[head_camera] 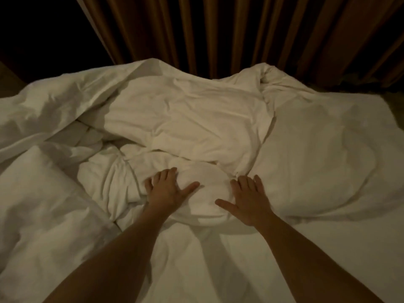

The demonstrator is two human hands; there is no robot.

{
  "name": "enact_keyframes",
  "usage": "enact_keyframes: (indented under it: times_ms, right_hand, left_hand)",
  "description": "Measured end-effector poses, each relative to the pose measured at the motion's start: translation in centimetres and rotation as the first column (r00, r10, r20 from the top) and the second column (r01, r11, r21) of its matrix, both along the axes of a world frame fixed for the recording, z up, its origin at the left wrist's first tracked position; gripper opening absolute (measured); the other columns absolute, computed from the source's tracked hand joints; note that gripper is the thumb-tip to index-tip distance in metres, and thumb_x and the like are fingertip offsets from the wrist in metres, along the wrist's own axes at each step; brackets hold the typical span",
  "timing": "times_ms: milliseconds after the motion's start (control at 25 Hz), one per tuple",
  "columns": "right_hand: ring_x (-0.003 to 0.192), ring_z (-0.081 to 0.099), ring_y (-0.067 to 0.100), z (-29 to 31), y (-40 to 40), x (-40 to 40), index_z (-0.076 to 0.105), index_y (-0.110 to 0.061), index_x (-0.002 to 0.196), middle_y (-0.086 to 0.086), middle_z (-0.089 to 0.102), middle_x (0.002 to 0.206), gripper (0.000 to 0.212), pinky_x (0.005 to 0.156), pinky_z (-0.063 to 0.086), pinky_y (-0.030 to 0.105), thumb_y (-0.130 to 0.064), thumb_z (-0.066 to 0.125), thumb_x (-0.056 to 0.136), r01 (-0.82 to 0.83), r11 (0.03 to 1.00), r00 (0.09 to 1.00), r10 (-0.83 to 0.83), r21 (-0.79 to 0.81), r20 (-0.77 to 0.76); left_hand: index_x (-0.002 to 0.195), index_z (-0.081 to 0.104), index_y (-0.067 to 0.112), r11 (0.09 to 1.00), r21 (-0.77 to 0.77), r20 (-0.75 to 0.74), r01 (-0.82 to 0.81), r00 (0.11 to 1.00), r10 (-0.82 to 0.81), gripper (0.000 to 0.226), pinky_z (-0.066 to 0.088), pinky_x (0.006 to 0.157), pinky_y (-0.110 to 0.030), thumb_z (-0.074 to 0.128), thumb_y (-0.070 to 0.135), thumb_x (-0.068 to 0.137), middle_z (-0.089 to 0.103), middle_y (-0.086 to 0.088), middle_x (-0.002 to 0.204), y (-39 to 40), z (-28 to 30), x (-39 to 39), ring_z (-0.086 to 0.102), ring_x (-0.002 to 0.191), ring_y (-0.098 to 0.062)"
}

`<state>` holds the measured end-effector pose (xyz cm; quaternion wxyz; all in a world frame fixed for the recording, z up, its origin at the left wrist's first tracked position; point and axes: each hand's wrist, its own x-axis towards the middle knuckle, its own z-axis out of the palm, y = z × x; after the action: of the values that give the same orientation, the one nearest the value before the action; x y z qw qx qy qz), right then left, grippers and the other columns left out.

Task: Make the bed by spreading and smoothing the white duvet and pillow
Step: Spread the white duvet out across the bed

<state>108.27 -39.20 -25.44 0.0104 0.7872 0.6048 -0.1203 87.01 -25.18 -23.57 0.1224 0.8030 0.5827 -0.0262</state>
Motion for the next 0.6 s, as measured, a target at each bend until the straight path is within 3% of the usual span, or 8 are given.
enact_keyframes:
  times_ms: [120,200,280,400,520,600]
  right_hand:
    - [0.091,0.058,0.033,-2.6,-1.3,-0.2,0.062,-0.01,0.103,0.012,0.062,0.096,0.098,0.094,0.042,0.049,-0.087,0.004,0.087,-0.039,0.998,0.994,0.034,0.046,0.104]
    - [0.09,0.061,0.032,-2.2,-0.9,0.1,0.062,-0.013,0.1,0.011,0.067,0.093,0.105,0.088,0.043,0.045,-0.087,-0.01,0.081,-0.021,1.0,0.994,0.022,-0.011,0.103]
    - [0.092,0.067,0.027,-1.3,-0.6,0.1,0.064,-0.019,0.095,0.006,0.073,0.093,0.115,0.092,0.042,0.041,-0.084,-0.028,0.071,-0.027,0.999,0.991,0.032,-0.037,0.126]
    - [0.086,0.069,0.022,1.4,-2.0,0.0,0.065,-0.022,0.088,0.002,0.073,0.089,0.103,0.083,0.045,0.037,-0.082,-0.018,0.077,-0.013,0.999,0.995,0.016,-0.032,0.095]
    - [0.084,0.069,0.022,4.3,-5.7,-0.8,0.066,-0.021,0.087,0.002,0.072,0.089,0.09,0.077,0.047,0.035,-0.081,-0.002,0.084,-0.021,1.0,0.998,0.021,0.0,0.064]
    - [0.079,0.07,0.021,5.3,-9.6,-1.9,0.065,-0.022,0.084,0.001,0.071,0.083,0.102,0.072,0.048,0.033,-0.083,-0.017,0.076,-0.046,0.999,0.994,0.044,0.021,0.101]
  left_hand:
    - [0.105,0.063,0.017,0.994,0.109,-0.03,0.015,0.999,-0.012,0.099,0.031,0.099,-0.049,0.018,0.098,0.07,0.065,-0.004,0.106,-1.3,-2.4,0.3,0.058,0.107,-0.031]
    - [0.089,0.066,0.014,0.989,0.111,-0.101,0.095,0.991,-0.084,0.105,0.037,0.091,-0.047,0.001,0.095,0.076,0.066,-0.005,0.084,-1.4,-2.4,-0.3,0.062,0.088,-0.032]
    - [0.079,0.065,0.016,0.989,0.029,-0.168,0.142,0.976,-0.136,0.1,0.04,0.093,-0.045,-0.003,0.09,0.078,0.062,-0.001,0.07,-1.7,-1.2,-0.9,0.064,0.079,-0.029]
    - [0.069,0.064,0.015,0.997,0.033,-0.092,0.076,0.993,-0.073,0.081,0.044,0.078,-0.036,0.019,0.078,0.092,0.053,0.003,0.06,-3.9,1.2,-1.7,0.064,0.072,-0.026]
    - [0.064,0.064,0.014,0.997,0.076,-0.042,0.019,0.999,-0.016,0.091,0.038,0.059,-0.03,0.009,0.083,0.086,0.058,0.002,0.059,-7.6,2.8,-3.2,0.058,0.06,-0.02]
    - [0.06,0.059,0.015,0.996,0.087,-0.021,0.021,1.0,-0.019,0.094,0.036,0.056,-0.029,0.002,0.087,0.08,0.058,0.003,0.057,-11.4,3.5,-4.8,0.056,0.056,-0.017]
